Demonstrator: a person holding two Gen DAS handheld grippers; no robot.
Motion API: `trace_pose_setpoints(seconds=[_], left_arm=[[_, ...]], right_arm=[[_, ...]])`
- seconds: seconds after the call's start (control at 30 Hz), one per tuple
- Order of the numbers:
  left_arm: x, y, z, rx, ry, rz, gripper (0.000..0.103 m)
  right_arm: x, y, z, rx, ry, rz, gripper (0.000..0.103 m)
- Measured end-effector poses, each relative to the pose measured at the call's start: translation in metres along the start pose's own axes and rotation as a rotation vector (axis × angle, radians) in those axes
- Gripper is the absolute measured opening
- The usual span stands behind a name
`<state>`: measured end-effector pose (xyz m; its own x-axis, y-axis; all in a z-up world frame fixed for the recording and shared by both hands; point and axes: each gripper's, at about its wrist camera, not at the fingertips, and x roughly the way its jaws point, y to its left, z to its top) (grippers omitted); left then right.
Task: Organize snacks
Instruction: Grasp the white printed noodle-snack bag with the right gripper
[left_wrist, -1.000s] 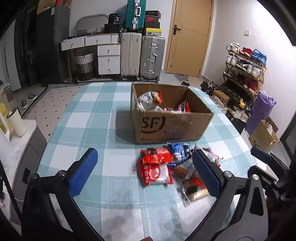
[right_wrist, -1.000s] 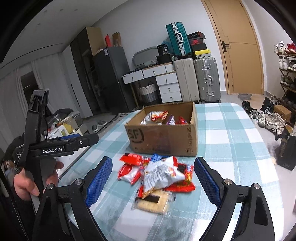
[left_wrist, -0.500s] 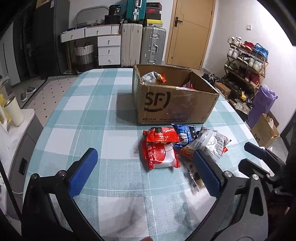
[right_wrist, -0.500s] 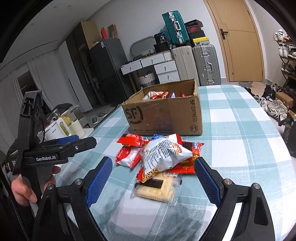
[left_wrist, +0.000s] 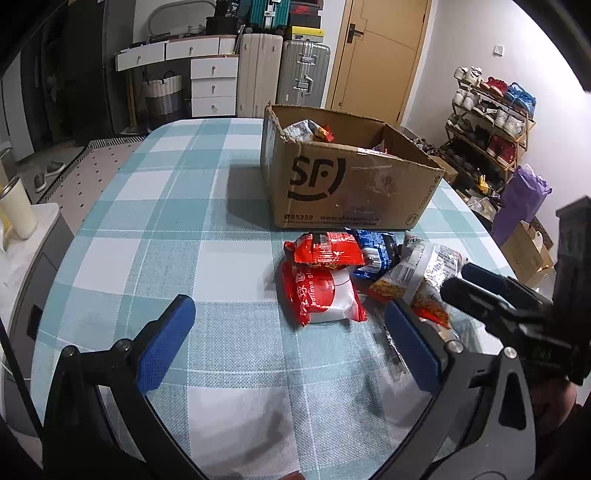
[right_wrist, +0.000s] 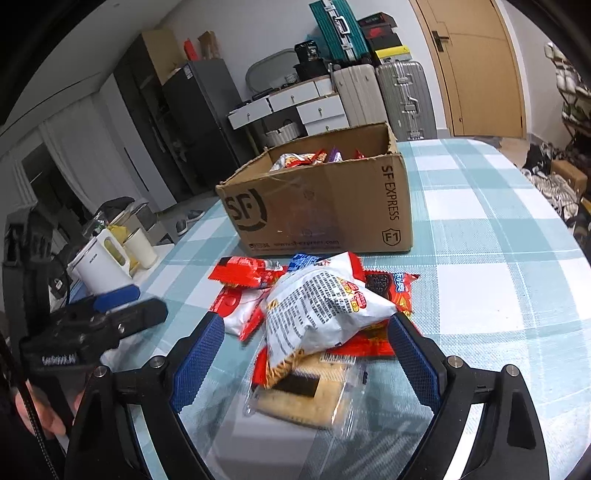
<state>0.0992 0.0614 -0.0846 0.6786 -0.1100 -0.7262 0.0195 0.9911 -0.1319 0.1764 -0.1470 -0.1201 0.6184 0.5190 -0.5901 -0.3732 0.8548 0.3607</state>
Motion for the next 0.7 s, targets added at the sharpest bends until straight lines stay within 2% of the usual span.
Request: trace_pose_setpoints(seconds=[0.37,0.4,0.47,0.6,0.67,0.7], left_arm=[[0.019,0.014,-0.005,-0.035,0.036,-0.005,0.102],[0.020,0.015,-0.005,-0.036,0.037,-0.005,0.102],[0.022,0.018,-0.006,-0.039,0.038,-0.005,0.102],[0.027,0.024,-0.008,-0.055,0.048,-0.003,0.102],[0.027,0.026,-0.009,-0.060,0.051,-0.002,0.102],[0.028,0.027,-0.009,-0.063,0.053,-0.001,0.102]], right_arm=[[0.032,0.004,0.013,-0.013,0.047,-0.032,0.091],[0.034,0.004,0.013,-0.016,0.050,-0.036,0.089],[0.038,0.006,0.014,-0.031,0.056,-0.050,0.075],[0.041,0.004,0.012,-0.036,0.060,-0.056,0.067],[0.043,0.005,0.011,-0.042,0.066,-0.058,0.057],[0.043,0.005,0.010,-0.048,0.067,-0.064,0.055]])
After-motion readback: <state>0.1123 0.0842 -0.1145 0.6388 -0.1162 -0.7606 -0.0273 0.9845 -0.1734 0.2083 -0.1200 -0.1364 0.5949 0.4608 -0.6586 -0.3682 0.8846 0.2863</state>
